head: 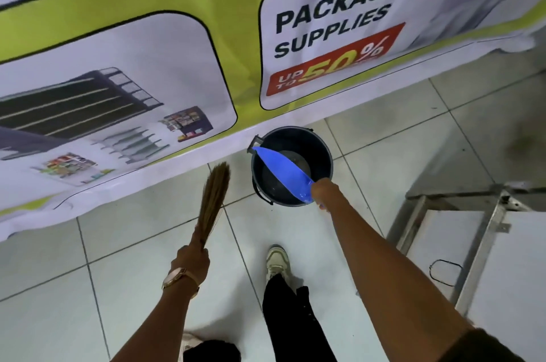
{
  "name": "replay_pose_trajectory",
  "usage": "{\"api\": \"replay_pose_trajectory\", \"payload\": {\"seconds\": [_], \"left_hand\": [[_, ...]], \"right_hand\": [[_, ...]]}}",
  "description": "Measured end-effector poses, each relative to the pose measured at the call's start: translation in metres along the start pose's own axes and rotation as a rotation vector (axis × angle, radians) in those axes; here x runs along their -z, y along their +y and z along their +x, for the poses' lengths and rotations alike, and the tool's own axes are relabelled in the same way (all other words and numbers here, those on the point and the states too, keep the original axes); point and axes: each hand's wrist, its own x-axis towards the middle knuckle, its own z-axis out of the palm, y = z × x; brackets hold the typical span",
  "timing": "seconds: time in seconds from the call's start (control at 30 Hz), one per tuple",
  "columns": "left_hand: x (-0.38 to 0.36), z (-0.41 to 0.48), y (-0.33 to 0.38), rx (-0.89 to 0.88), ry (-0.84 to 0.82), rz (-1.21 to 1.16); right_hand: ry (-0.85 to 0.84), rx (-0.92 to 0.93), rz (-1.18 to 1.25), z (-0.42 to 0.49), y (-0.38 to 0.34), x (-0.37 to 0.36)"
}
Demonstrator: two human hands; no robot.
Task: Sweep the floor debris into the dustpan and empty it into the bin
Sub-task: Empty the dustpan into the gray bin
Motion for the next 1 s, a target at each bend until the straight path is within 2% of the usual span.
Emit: {"api": "replay_pose_trajectory", "payload": {"seconds": [0.2, 0.33, 0.43, 0.5, 0.6, 0.73, 0.77, 0.83, 0.93, 1.0], "left_hand": [[0.002, 0.001, 0.010, -0.001, -0.021, 0.021], [0.004, -0.001, 0.013, 0.005, -0.017, -0.004], [0.005, -0.004, 0.014, 0.012, -0.020, -0.002], [0.005, -0.006, 0.015, 0.017, -0.020, 0.002], [0.005, -0.006, 0.016, 0.017, -0.020, -0.009], [0.006, -0.012, 0.013, 0.037, -0.020, -0.035], [0.006, -0.015, 0.009, 0.045, -0.014, -0.042], [0.006, -0.020, 0.004, 0.057, -0.001, -0.057], [0.011, -0.029, -0.017, 0.086, 0.021, -0.091], [0.013, -0.032, -0.035, 0.089, 0.052, -0.114]], "right_hand": [[0.012, -0.070, 0.134, 0.004, 0.019, -0.015], [0.043, -0.031, 0.184, -0.002, 0.020, -0.022], [-0.064, -0.102, 0.304, -0.008, 0.020, -0.026], [-0.050, -0.087, 0.269, -0.010, 0.020, -0.025], [0.007, 0.041, 0.196, -0.010, 0.021, -0.031], [-0.033, -0.003, 0.117, -0.023, 0.032, -0.047], [-0.018, 0.029, 0.081, -0.028, 0.035, -0.054], [0.132, 0.188, 0.040, -0.042, 0.042, -0.070], [0.282, 0.423, 0.220, -0.079, 0.052, -0.110], [0.286, 0.483, 0.284, -0.100, 0.062, -0.136]]}}
